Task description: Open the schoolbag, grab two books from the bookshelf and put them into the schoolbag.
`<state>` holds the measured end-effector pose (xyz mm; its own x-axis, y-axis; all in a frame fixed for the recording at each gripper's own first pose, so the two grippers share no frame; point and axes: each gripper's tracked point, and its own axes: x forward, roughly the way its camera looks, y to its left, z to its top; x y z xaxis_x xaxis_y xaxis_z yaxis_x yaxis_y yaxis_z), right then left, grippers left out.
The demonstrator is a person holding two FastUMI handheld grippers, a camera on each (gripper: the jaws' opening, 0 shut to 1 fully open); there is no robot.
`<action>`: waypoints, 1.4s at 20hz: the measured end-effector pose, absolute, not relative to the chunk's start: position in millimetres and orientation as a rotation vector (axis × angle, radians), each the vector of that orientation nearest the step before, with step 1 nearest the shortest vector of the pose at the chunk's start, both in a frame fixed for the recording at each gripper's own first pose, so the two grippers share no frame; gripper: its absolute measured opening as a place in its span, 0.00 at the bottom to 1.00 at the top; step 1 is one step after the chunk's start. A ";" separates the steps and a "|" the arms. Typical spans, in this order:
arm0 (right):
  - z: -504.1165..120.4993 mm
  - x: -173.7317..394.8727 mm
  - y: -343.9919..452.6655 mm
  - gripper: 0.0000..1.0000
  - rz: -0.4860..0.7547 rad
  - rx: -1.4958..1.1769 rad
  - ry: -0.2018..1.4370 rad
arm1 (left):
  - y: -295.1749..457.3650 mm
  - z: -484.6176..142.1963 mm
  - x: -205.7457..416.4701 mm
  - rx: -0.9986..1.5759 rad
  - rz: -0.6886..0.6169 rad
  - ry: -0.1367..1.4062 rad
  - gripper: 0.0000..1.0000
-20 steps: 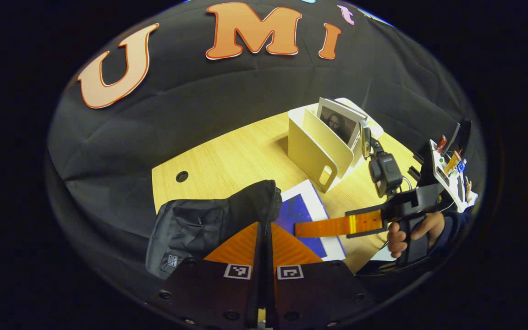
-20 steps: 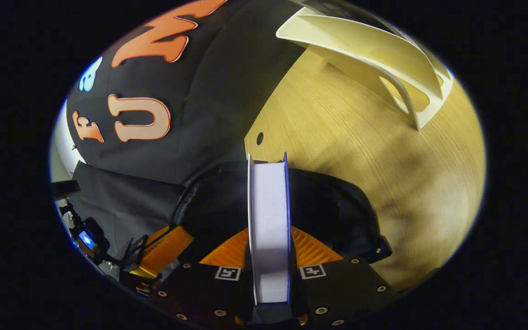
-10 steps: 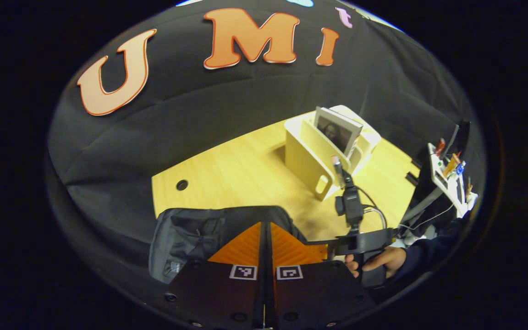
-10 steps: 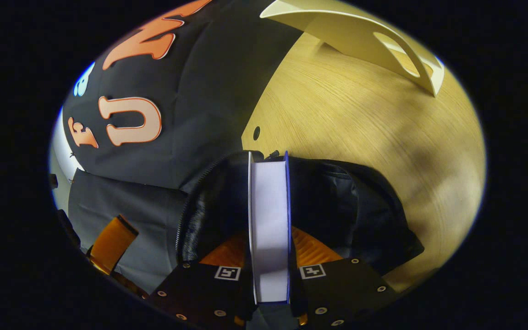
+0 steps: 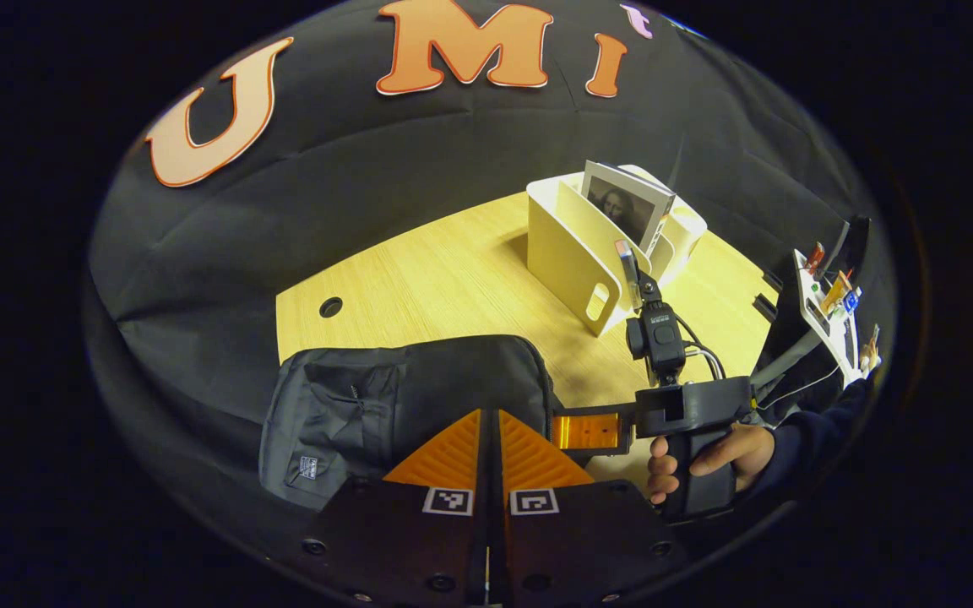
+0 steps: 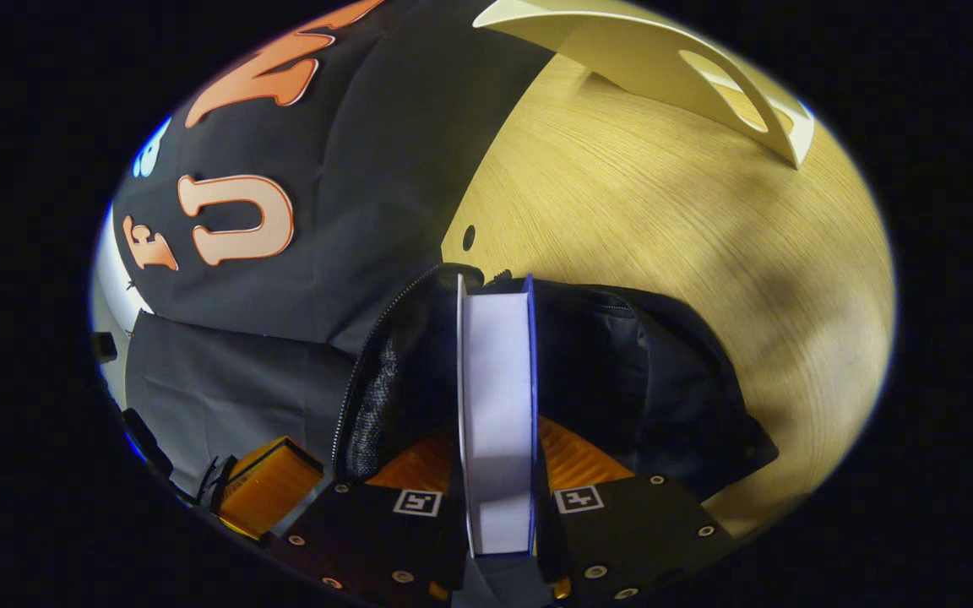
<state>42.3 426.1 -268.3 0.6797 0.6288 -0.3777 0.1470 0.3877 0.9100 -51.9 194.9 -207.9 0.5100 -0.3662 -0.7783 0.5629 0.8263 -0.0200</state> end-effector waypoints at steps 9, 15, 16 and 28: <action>-269.3 49.0 429.6 0.35 0.353 1.170 0.800 | 185.0 -238.1 -93.6 0.324 -0.594 0.946 0.28; -269.6 50.7 429.0 0.35 0.355 1.160 0.798 | 185.0 -263.1 -94.4 0.420 -0.556 0.984 0.23; -268.1 51.6 426.7 0.35 0.349 1.168 0.796 | 182.4 -262.5 -95.9 0.410 -0.545 0.991 0.19; -274.7 54.0 428.1 0.36 0.353 1.175 0.808 | 214.5 -228.1 -83.7 0.303 -0.476 1.026 0.01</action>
